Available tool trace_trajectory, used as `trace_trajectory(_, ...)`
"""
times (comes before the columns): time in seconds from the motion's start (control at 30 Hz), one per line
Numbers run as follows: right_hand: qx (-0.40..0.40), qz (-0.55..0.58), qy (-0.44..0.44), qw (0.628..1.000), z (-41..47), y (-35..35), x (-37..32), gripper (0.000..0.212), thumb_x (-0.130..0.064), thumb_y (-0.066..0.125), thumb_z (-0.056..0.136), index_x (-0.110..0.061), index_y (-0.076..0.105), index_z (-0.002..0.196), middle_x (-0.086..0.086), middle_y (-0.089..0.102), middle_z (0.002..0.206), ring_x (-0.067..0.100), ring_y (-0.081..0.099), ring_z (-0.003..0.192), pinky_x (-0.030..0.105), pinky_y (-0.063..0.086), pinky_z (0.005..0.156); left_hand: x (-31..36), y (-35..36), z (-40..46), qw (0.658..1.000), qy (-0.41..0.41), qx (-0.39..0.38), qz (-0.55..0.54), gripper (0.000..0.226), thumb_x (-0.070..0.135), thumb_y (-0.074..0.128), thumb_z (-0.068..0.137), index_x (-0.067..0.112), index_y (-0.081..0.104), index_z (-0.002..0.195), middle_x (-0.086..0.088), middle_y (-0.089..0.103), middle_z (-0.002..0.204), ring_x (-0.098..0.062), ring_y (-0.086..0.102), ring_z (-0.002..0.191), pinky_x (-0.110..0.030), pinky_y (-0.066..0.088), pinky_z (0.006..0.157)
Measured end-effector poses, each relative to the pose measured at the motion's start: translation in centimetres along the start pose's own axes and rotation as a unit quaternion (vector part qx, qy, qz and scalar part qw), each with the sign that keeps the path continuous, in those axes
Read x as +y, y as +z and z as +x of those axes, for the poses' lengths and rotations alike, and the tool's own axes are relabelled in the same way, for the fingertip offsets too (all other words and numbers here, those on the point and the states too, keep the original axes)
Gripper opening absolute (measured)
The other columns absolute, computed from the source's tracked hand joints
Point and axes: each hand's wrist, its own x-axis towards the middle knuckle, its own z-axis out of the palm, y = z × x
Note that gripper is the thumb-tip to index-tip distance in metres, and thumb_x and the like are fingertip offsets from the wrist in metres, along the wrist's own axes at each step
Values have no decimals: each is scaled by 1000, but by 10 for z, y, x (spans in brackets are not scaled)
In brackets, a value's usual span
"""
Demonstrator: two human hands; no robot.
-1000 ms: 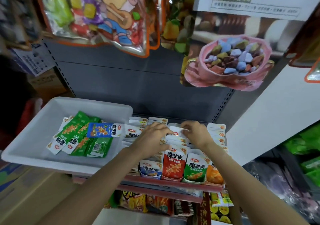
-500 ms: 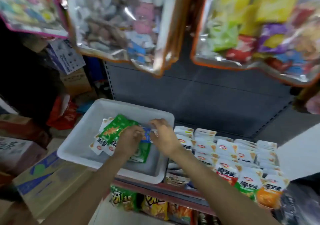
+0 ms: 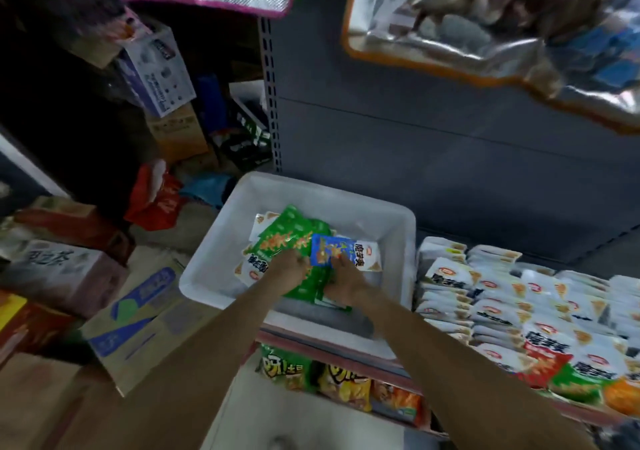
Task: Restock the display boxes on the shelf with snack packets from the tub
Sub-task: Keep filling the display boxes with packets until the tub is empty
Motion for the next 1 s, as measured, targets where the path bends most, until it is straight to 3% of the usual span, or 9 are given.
trace_trajectory(0.1, 7, -27, 0, 1000, -11, 3, -4, 62, -33, 40, 91, -12, 25, 147, 8, 24, 154, 25, 26, 140, 38, 29, 113, 7, -2, -9, 998, -35, 11, -49, 27, 25, 52, 96, 9, 52, 74, -4, 49, 66, -21, 50, 66, -28, 33, 51)
trace_trajectory(0.2, 10, -12, -2, 1000, -19, 0, -5, 43, -14, 43, 95, -4, 39, 137, 14, 44, 140, 28, 45, 125, 27, 36, 96, 3, 1, -6, 990, -76, 16, -116, 23, 22, 62, 90, 7, 57, 73, -12, 59, 75, -22, 58, 68, -31, 51, 60)
trace_trajectory(0.3, 32, 23, -11, 999, -28, -11, -9, 37, -12, 48, 92, -7, 49, 128, 15, 54, 129, 30, 51, 117, 25, 37, 85, 5, -2, -16, 988, -92, 24, -121, 10, 12, 59, 91, 5, 64, 84, -15, 63, 93, -25, 61, 85, -28, 45, 65)
trace_trajectory(0.4, 102, 63, -22, 993, -33, -23, -10, 44, -8, 50, 91, -5, 44, 134, 18, 46, 135, 32, 42, 126, 26, 29, 98, 0, -5, -16, 979, -89, 102, -153, 23, 5, 52, 93, -1, 56, 116, -11, 61, 113, -29, 58, 106, -20, 42, 71)
trace_trajectory(0.5, 173, 138, -3, 975, -46, -35, -14, 64, -11, 53, 91, -12, 23, 147, 19, 26, 146, 33, 32, 133, 28, 24, 109, -3, -10, -23, 948, -73, 160, -266, 16, 1, 46, 94, 9, 57, 104, -14, 61, 109, -35, 59, 105, -30, 50, 86)
trace_trajectory(0.63, 276, 309, 21, 910, -62, -58, -14, 80, -13, 60, 90, -11, 7, 150, 19, 47, 132, 30, 51, 117, 30, 37, 98, 11, -19, -39, 918, -43, 167, -358, 16, 7, 43, 97, 4, 56, 106, -19, 60, 108, -36, 60, 104, -52, 49, 92)
trace_trajectory(0.73, 314, 434, 8, 844, -86, -80, -2, 66, -8, 55, 92, -15, 18, 147, 10, 65, 100, 25, 62, 90, 40, 50, 88, 42, -16, -53, 914, 0, 146, -378, 13, 6, 42, 98, 1, 51, 107, -16, 56, 110, -30, 59, 101, -40, 54, 85)
trace_trajectory(0.87, 362, 487, -31, 794, -128, -104, 32, 26, 2, 55, 89, -19, 52, 105, 3, 63, 93, 20, 64, 83, 50, 56, 79, 96, 8, -75, 909, 76, 104, -396, 8, 0, 40, 98, 1, 47, 95, -13, 54, 93, -17, 64, 75, -19, 57, 57)
trace_trajectory(1.0, 416, 507, -58, 753, -181, -136, 81, 21, 5, 53, 90, -15, 54, 97, -3, 62, 81, 3, 62, 62, 29, 56, 56, 144, 47, -90, 929, 160, 72, -327, 9, 5, 48, 96, 6, 56, 93, -16, 64, 92, -11, 63, 71, -32, 54, 70)
